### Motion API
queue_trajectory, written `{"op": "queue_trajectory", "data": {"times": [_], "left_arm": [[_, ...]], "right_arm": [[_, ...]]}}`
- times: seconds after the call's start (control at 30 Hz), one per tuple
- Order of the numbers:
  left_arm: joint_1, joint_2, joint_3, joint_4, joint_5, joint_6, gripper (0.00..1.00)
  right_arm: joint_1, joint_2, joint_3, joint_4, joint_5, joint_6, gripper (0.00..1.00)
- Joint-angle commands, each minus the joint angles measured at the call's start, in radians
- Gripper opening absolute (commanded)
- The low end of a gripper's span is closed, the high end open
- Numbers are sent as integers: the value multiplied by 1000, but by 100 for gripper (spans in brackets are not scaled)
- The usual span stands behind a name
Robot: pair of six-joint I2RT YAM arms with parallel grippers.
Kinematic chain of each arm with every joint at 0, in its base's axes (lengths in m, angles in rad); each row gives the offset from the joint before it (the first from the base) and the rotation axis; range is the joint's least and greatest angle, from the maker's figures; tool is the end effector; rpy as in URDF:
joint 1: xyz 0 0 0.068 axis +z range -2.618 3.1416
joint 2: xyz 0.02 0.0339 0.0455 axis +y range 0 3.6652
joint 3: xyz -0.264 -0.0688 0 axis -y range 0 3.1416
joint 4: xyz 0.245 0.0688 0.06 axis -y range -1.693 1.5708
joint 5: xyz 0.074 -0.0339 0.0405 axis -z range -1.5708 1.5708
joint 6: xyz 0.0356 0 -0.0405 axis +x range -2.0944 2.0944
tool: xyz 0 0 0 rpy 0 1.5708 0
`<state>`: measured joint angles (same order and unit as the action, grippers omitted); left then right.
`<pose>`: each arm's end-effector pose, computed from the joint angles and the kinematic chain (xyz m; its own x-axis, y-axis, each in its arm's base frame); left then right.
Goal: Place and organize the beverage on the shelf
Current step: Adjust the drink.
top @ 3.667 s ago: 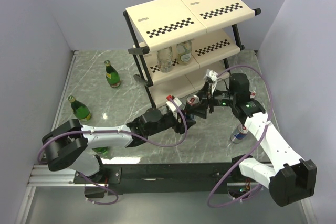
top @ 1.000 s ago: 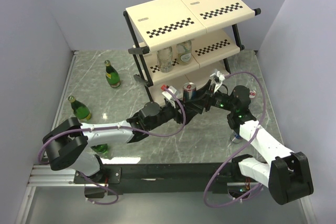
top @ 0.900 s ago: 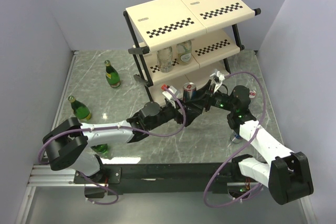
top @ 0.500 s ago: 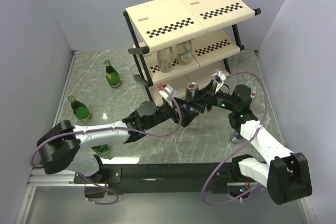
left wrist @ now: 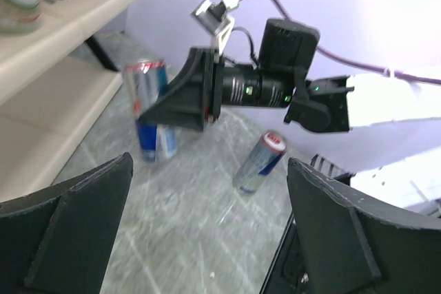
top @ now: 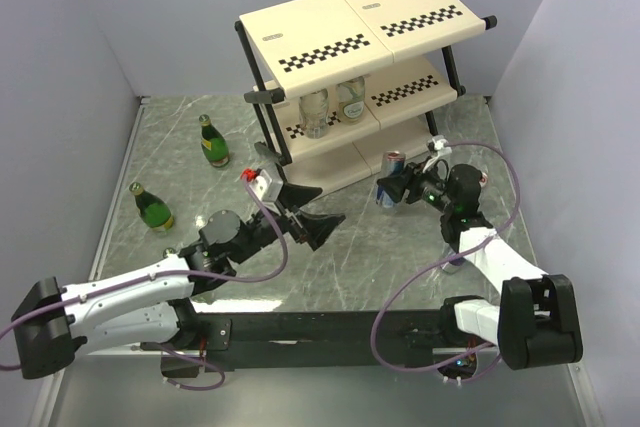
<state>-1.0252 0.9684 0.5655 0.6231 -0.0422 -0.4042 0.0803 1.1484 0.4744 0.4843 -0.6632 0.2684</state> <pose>0.1187 -0.1926 0.3141 -0.2233 -0.3894 -0.8936 0.8102 0.4356 -0.3923 0.2383 0.0412 0.2290 -0.3578 0.1809 -0.9161 -0.5922 0.7146 0.3724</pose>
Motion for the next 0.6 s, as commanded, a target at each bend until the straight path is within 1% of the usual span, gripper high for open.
{"op": "queue_trajectory", "data": {"times": [0.0, 0.03, 0.17, 0.3, 0.43, 0.57], "left_arm": [[-3, -77, -41, -51, -44, 18, 99], [-3, -94, -47, -59, -48, 16, 99], [-3, -171, -85, -97, -84, 13, 99], [-1, -241, -116, -137, -114, 5, 100], [-3, -287, -141, -157, -136, -2, 100], [-3, -292, -165, -132, -134, -15, 99]], "right_arm": [[-5, 5, 15, 143, 246, 87, 0], [-5, 17, 20, 146, 261, 101, 0], [-5, 86, 12, 258, 312, 147, 0], [-7, 175, 68, 277, 329, 201, 0], [-8, 244, 102, 312, 304, 219, 0], [-7, 260, 112, 324, 257, 174, 0]]}}
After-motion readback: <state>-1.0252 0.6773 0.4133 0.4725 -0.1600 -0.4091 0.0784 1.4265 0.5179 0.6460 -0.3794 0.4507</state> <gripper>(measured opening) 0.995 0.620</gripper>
